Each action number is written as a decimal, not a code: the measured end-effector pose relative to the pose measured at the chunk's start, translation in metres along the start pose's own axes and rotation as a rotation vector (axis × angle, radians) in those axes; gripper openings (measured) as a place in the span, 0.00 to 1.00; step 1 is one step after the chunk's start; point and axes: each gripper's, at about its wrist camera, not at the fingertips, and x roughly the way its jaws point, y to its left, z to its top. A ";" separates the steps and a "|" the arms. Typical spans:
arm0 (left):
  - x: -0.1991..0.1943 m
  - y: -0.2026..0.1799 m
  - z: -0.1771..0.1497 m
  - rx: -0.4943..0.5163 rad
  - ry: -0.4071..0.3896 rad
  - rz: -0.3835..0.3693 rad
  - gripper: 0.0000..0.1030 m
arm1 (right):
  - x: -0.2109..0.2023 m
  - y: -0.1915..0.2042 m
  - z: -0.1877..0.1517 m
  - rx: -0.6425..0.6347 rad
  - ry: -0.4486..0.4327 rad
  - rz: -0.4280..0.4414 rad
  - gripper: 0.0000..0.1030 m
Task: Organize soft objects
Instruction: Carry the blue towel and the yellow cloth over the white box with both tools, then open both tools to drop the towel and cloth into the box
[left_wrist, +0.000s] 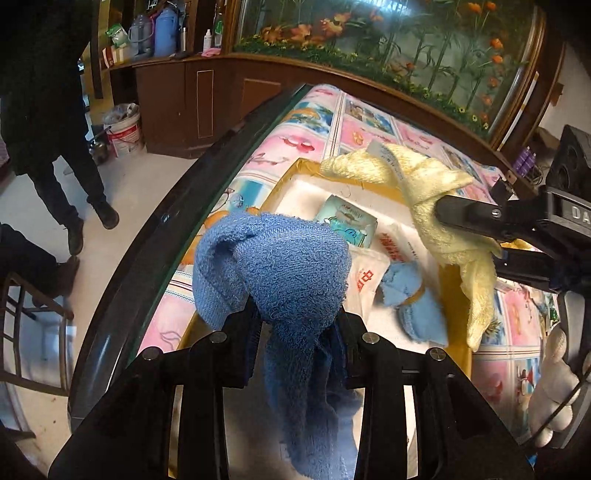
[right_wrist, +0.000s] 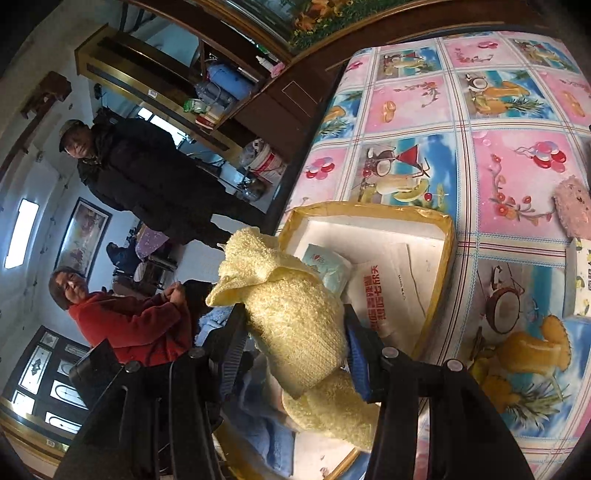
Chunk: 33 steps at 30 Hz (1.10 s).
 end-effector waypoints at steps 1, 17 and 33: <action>0.004 0.001 -0.001 0.003 0.004 0.003 0.32 | 0.003 -0.001 0.000 -0.007 0.001 -0.017 0.48; 0.008 -0.001 -0.001 -0.030 0.012 0.023 0.38 | 0.024 0.004 -0.003 -0.125 -0.024 -0.236 0.54; -0.061 -0.040 -0.010 0.062 -0.240 0.263 0.52 | -0.046 0.033 -0.009 -0.227 -0.239 -0.207 0.63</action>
